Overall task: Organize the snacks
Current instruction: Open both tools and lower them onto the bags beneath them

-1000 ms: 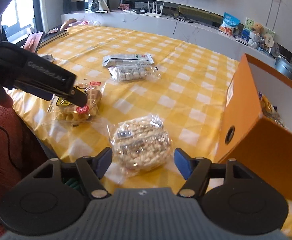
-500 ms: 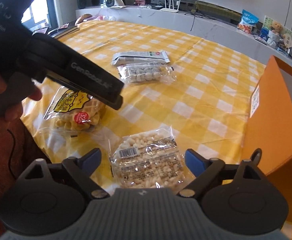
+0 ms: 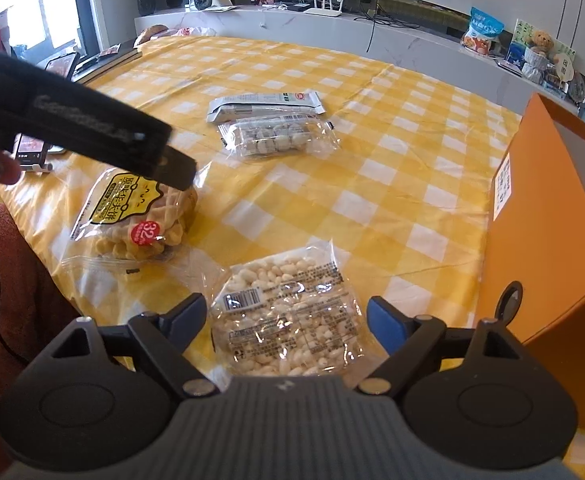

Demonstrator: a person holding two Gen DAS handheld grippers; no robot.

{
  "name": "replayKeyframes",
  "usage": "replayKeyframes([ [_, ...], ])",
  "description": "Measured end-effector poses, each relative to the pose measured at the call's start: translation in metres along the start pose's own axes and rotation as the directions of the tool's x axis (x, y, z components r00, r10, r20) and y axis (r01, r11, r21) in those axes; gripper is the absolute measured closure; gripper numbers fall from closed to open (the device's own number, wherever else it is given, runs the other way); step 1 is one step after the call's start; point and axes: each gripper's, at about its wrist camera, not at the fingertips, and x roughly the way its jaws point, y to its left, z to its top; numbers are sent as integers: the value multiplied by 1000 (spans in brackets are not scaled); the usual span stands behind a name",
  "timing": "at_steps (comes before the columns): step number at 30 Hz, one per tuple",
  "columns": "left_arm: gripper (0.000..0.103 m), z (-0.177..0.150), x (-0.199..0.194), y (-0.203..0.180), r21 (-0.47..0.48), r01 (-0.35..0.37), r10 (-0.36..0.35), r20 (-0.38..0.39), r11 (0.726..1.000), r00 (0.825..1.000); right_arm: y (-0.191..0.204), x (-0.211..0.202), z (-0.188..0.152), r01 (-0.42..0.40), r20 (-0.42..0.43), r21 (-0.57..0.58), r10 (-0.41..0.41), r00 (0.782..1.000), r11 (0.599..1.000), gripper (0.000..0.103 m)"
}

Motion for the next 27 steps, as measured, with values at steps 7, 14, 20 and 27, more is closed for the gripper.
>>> replayKeyframes([
  [7,0,-13,11,1,-52,32,-35,-54,998,998,1,1,0,18,-2,29,-18,1000,999,19],
  [14,0,-8,30,-4,-22,-47,46,-59,999,997,3,-1,-1,29,-5,50,-29,1000,998,17],
  [20,0,-9,36,6,-27,-74,71,-93,997,993,4,-1,-5,33,9,46,-33,999,998,16],
  [27,8,-10,38,-3,72,-29,35,-76,997,996,3,-1,-4,45,14,67,-46,999,997,18],
])
